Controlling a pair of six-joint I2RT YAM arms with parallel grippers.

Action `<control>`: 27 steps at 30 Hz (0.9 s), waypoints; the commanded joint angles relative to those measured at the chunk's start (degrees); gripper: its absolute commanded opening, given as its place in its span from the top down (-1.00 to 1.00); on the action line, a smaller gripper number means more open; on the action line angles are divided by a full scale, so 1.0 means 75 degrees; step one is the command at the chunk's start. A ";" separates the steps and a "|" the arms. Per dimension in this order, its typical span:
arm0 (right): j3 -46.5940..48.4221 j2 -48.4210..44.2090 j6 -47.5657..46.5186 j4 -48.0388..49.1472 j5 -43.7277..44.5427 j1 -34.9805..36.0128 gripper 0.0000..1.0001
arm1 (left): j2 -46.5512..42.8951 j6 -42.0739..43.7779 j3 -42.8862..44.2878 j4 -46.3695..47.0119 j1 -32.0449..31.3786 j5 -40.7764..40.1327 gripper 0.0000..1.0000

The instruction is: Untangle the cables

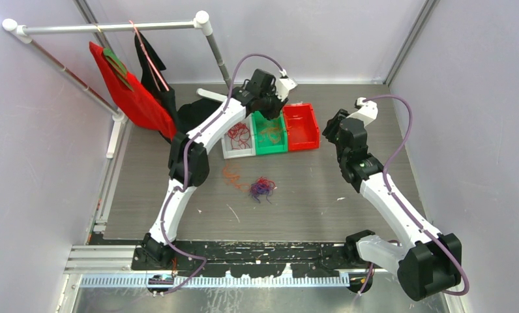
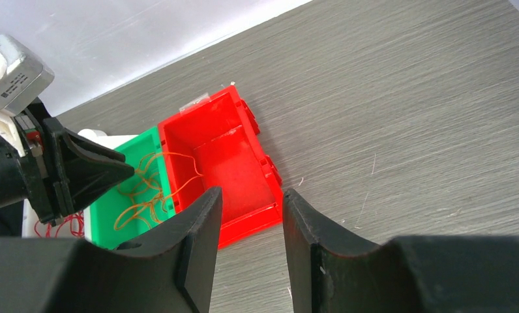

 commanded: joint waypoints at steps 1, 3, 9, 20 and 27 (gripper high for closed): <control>0.0011 -0.0209 -0.0027 0.0367 0.0198 -0.0033 0.10 | -0.0311 0.0143 0.0180 0.0764 -0.0003 -0.1480 0.52; 0.0005 -0.0174 0.0026 0.0373 0.0161 -0.0036 0.10 | -0.0449 0.0146 0.0052 0.0921 0.0081 -0.1675 0.42; 0.0002 -0.0137 0.0096 0.0373 0.0137 -0.0033 0.10 | -0.1150 0.0253 -0.0875 0.0996 0.0158 0.0561 0.05; 0.0020 -0.0136 0.0107 0.0349 0.0128 -0.0033 0.11 | -0.0090 0.0672 0.0438 0.0403 -0.0038 0.1298 0.13; 0.0037 -0.0143 0.0061 0.0350 0.0174 -0.0036 0.11 | 0.0243 0.1093 0.0622 0.0385 0.0041 0.1148 0.12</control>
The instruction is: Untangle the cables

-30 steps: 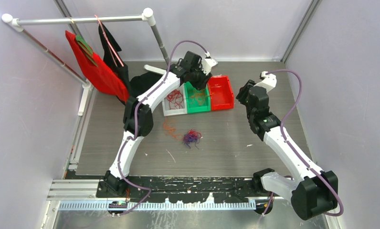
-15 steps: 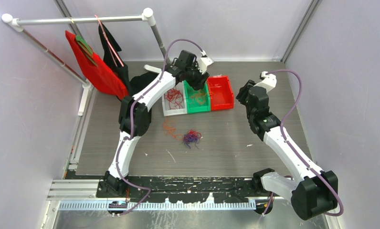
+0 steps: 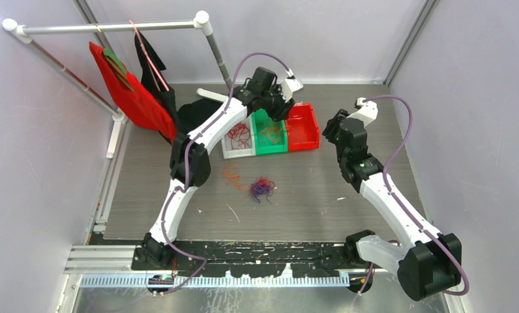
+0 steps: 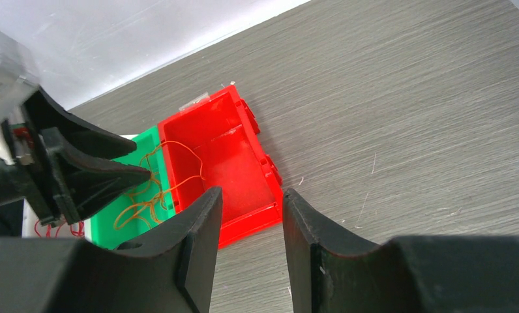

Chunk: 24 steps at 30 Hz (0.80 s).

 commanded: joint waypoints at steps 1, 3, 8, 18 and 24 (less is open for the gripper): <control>0.0041 -0.0139 0.0031 0.0347 0.0171 -0.0035 0.11 | 0.0236 0.0368 0.0343 0.0060 0.0114 0.0121 0.09; 0.0046 -0.0155 0.0031 0.0347 0.0183 -0.0042 0.12 | 0.0339 0.0283 0.0461 0.0015 0.0114 0.0229 0.06; 0.0043 -0.0163 0.0066 0.0358 0.0144 -0.0033 0.12 | 0.0527 0.0066 0.0472 0.0233 0.0114 0.0197 0.07; -0.0059 -0.0269 0.0067 0.0358 0.0145 -0.0033 0.17 | 0.0661 -0.0238 0.0380 0.0481 0.0202 0.0178 0.42; -0.0059 -0.0347 0.0043 0.0325 0.0224 -0.0033 0.20 | 0.0413 -0.0201 -0.0097 0.0640 0.0289 0.0073 0.87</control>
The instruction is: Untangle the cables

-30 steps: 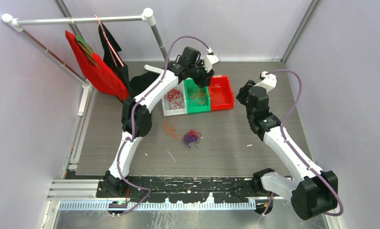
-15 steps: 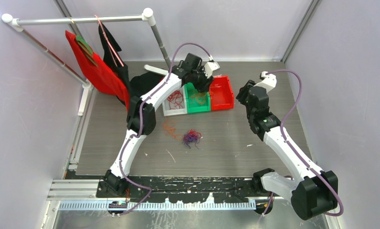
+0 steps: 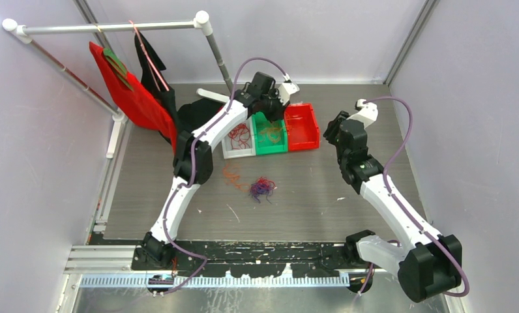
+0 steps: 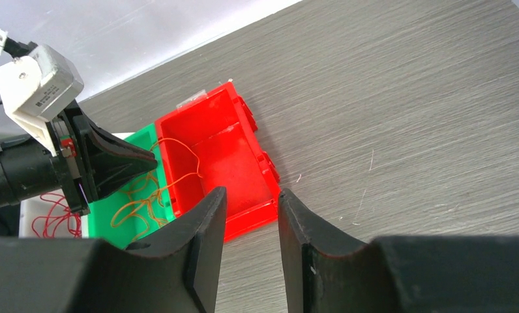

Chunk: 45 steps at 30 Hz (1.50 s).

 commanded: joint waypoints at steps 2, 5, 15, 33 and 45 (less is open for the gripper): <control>0.0040 -0.0286 0.0043 0.0312 0.0244 -0.0035 0.21 | -0.0354 -0.0049 -0.0386 0.0502 0.0133 -0.0007 1.00; 0.0024 -0.0283 0.0037 0.0291 0.0308 -0.0033 0.22 | -0.0590 -0.0049 -0.0709 0.0584 0.0144 -0.0016 1.00; 0.0034 -0.0289 0.0098 0.0241 0.0414 -0.0045 0.25 | -0.1692 0.0871 -0.2262 0.0974 0.0167 -0.1125 1.00; 0.0041 -0.0104 0.0113 0.0238 0.0463 -0.0045 0.07 | -0.1791 0.1181 -0.1400 -0.0995 -0.0100 0.1479 0.18; 0.0027 -0.0104 0.0080 0.0276 0.0475 -0.0045 0.08 | -0.1087 0.0797 -0.0693 -0.1025 -0.0271 0.1445 0.20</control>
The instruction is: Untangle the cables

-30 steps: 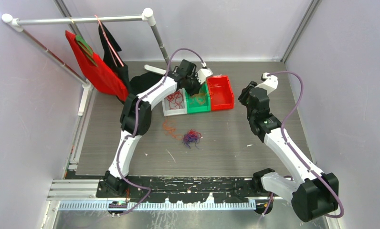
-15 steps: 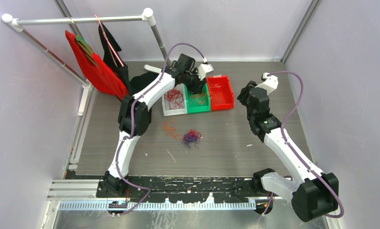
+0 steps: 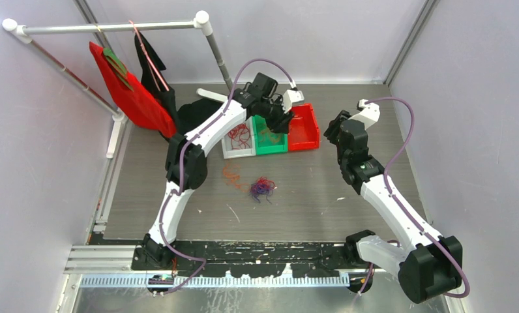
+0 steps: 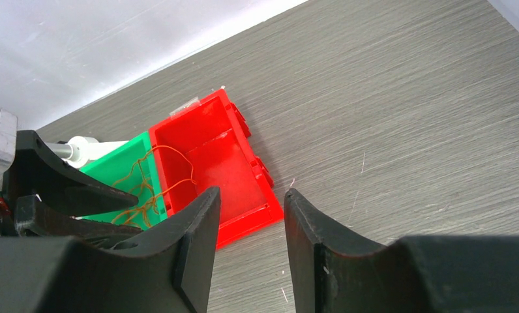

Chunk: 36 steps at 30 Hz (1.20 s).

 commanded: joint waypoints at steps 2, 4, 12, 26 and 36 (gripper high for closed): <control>0.0043 -0.0035 0.0061 0.0288 0.0209 -0.0045 0.09 | 0.0202 0.0018 0.0372 -0.0020 0.0037 0.0050 0.26; 0.0047 -0.0035 0.0050 0.0294 0.0220 -0.0047 0.09 | 0.0259 0.0099 0.0373 -0.0020 0.0041 -0.0090 0.29; 0.0063 -0.0058 0.0037 0.0279 0.0215 -0.0045 0.12 | 0.0547 -0.0046 0.0483 0.0066 0.0040 -0.0406 0.24; -0.0012 -0.0076 0.0151 0.0300 0.0196 -0.0052 0.20 | 0.0194 -0.0617 -0.0425 0.1255 0.0243 -0.0694 1.00; -0.0089 -0.0083 0.0178 0.0328 0.0255 -0.0046 0.23 | -0.0303 -0.0954 -0.1342 0.2025 0.0447 -0.1105 1.00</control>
